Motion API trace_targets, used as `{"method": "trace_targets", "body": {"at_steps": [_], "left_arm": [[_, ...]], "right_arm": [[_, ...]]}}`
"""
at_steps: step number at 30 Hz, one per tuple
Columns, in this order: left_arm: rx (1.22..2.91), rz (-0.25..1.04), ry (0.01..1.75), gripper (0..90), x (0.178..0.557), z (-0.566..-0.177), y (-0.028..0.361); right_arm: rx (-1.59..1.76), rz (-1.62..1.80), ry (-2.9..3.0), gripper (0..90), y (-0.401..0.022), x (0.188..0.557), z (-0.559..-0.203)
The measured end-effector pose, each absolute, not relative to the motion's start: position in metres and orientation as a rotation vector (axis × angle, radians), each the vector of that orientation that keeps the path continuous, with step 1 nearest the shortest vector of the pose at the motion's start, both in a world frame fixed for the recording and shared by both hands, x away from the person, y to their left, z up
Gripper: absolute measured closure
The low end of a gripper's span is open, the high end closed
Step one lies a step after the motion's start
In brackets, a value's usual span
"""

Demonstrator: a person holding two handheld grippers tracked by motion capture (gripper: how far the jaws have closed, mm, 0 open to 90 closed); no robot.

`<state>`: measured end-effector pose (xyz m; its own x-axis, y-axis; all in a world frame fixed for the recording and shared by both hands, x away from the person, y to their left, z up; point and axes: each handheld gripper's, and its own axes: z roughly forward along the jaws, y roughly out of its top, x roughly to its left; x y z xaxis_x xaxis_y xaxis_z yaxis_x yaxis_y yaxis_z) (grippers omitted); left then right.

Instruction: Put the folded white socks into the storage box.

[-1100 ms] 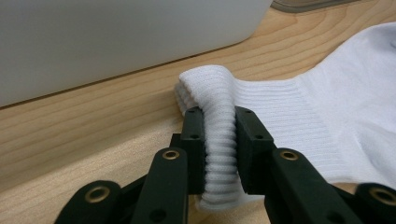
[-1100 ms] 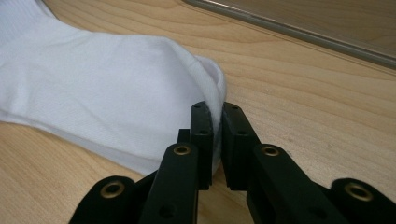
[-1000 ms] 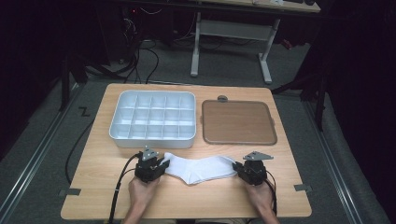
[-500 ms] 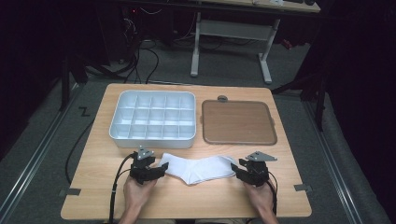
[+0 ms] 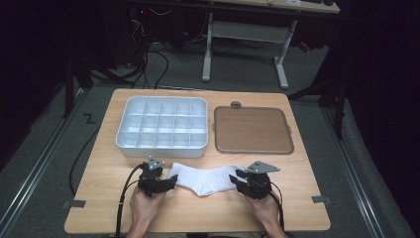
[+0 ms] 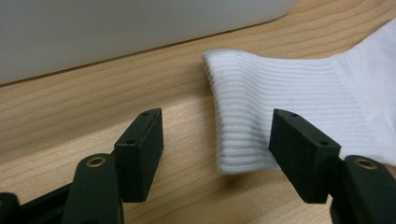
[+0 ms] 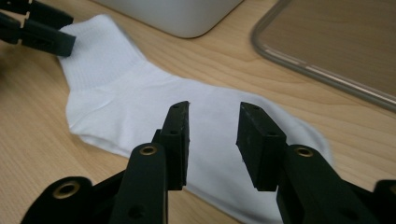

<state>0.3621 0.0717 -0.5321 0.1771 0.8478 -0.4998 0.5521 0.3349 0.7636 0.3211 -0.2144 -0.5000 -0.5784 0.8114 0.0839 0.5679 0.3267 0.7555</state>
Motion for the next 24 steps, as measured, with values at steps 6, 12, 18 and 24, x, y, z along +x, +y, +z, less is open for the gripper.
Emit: {"method": "trace_targets", "body": {"at_steps": [6,12,18,24], "left_arm": [[1.345,0.337,1.499,35.6,0.361,-0.533,0.071],[1.353,0.330,1.495,38.3,0.361,-0.533,0.069],[1.359,0.337,1.493,40.9,0.361,-0.533,0.069],[1.373,0.344,1.491,46.1,0.360,-0.533,0.068]], "right_arm": [[1.195,1.104,2.347,70.4,-0.198,0.323,-0.506],[1.151,1.090,2.401,74.5,-0.183,0.326,-0.512],[1.134,1.060,2.427,77.6,-0.171,0.328,-0.517],[1.127,1.037,2.433,79.0,-0.168,0.329,-0.523]]}}
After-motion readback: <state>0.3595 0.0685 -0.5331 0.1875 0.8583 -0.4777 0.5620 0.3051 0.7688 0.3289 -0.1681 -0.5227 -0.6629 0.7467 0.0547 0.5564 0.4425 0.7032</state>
